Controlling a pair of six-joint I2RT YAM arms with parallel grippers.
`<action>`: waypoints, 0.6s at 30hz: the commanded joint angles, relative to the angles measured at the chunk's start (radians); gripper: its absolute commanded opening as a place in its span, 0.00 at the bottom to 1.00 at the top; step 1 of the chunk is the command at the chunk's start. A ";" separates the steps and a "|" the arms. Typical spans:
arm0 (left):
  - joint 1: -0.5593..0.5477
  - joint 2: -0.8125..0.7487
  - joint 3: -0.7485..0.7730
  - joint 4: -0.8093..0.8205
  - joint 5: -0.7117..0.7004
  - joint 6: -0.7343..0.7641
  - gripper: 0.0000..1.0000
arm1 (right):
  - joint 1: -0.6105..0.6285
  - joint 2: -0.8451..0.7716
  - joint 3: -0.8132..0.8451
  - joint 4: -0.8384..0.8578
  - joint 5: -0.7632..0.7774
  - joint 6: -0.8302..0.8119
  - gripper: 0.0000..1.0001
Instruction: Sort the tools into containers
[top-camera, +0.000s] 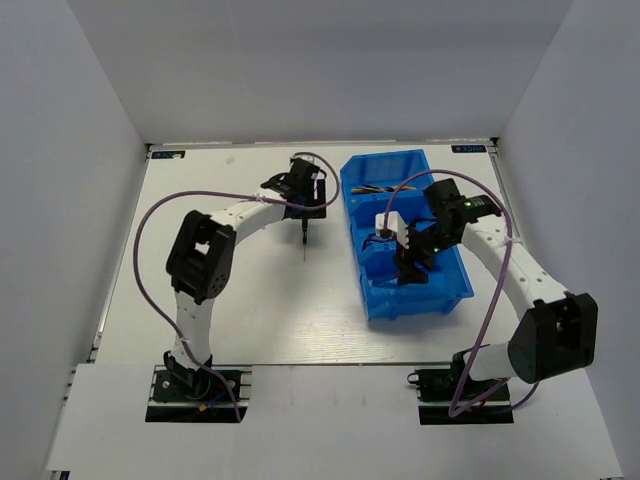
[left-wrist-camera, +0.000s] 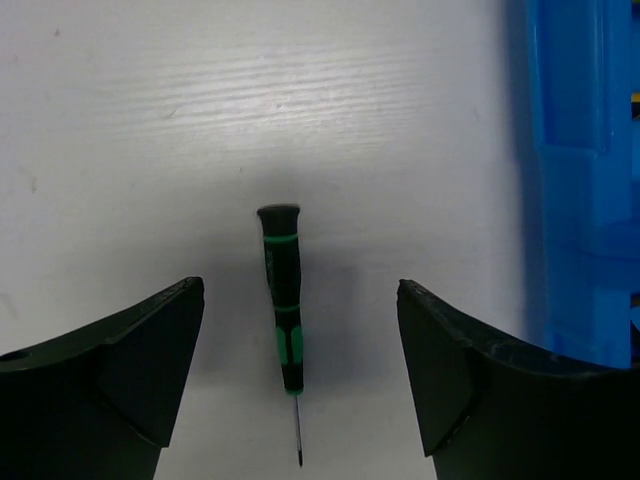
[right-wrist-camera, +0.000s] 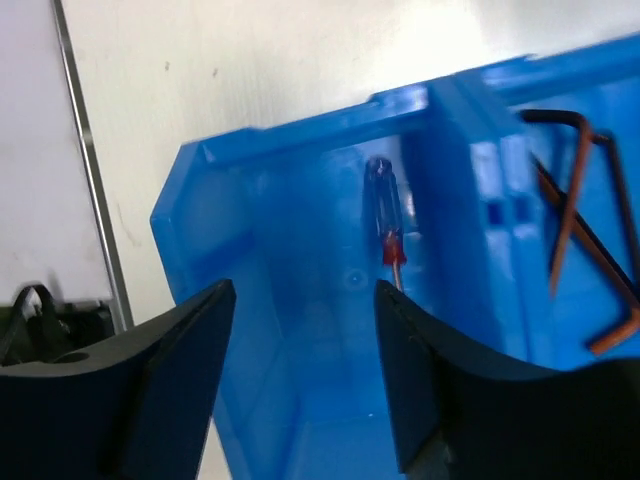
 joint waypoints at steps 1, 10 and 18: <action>-0.002 0.063 0.133 -0.090 -0.003 0.068 0.87 | -0.055 -0.054 0.076 0.006 -0.092 0.085 0.62; -0.002 0.185 0.214 -0.213 -0.068 0.109 0.68 | -0.198 -0.140 0.038 0.058 -0.158 0.167 0.48; -0.012 0.205 0.176 -0.226 -0.059 0.109 0.11 | -0.285 -0.120 0.050 0.055 -0.220 0.205 0.46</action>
